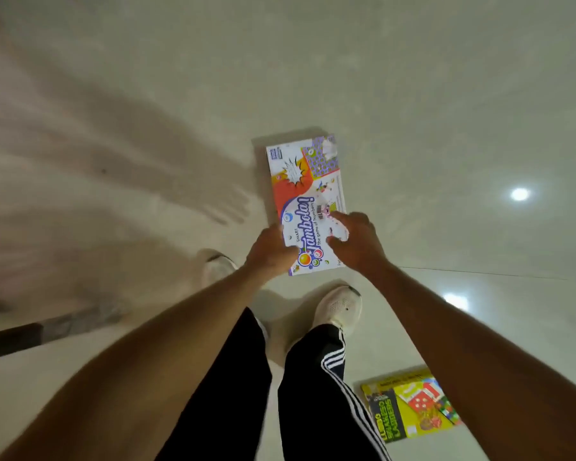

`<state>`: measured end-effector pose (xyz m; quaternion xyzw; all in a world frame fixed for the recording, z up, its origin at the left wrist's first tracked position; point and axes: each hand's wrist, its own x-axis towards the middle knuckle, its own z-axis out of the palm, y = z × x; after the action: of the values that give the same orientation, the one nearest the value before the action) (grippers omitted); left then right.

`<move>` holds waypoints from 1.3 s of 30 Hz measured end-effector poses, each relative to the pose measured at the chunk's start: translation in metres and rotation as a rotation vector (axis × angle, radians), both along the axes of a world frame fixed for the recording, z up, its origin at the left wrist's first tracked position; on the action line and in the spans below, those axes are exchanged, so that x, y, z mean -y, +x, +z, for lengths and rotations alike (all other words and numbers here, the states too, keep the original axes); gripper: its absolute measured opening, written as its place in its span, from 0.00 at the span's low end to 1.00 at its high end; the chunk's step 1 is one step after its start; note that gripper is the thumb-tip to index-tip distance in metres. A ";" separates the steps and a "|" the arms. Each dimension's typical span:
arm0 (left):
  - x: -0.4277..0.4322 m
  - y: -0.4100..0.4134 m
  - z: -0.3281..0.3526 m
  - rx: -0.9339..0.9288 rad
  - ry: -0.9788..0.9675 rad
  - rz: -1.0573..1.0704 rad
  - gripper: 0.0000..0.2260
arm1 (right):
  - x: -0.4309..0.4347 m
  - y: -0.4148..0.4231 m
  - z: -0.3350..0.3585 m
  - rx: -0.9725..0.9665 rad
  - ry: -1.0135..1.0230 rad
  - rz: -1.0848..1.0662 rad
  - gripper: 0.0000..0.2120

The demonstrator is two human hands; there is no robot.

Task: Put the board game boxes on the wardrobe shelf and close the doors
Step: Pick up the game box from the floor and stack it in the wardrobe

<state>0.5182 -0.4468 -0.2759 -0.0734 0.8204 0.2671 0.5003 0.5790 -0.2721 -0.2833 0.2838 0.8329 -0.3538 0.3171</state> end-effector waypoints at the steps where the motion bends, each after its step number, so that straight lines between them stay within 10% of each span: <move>1: -0.004 -0.001 -0.033 -0.008 -0.021 0.063 0.20 | 0.001 -0.001 -0.028 0.025 0.000 -0.006 0.30; 12: 0.009 -0.008 -0.066 -0.016 0.080 0.383 0.23 | 0.022 -0.017 -0.036 -0.110 -0.056 -0.090 0.30; 29: 0.165 0.080 0.508 -0.289 0.270 0.566 0.20 | 0.107 0.001 0.514 -0.260 -0.226 0.386 0.35; 39: 0.275 0.241 0.621 -0.470 0.247 0.991 0.22 | 0.243 0.058 0.623 -0.292 -0.305 0.833 0.34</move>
<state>0.7594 -0.7218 0.3446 -0.3293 0.7400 0.5733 0.1236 0.6368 -0.5151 0.3395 -0.1775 0.8503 -0.3510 0.3497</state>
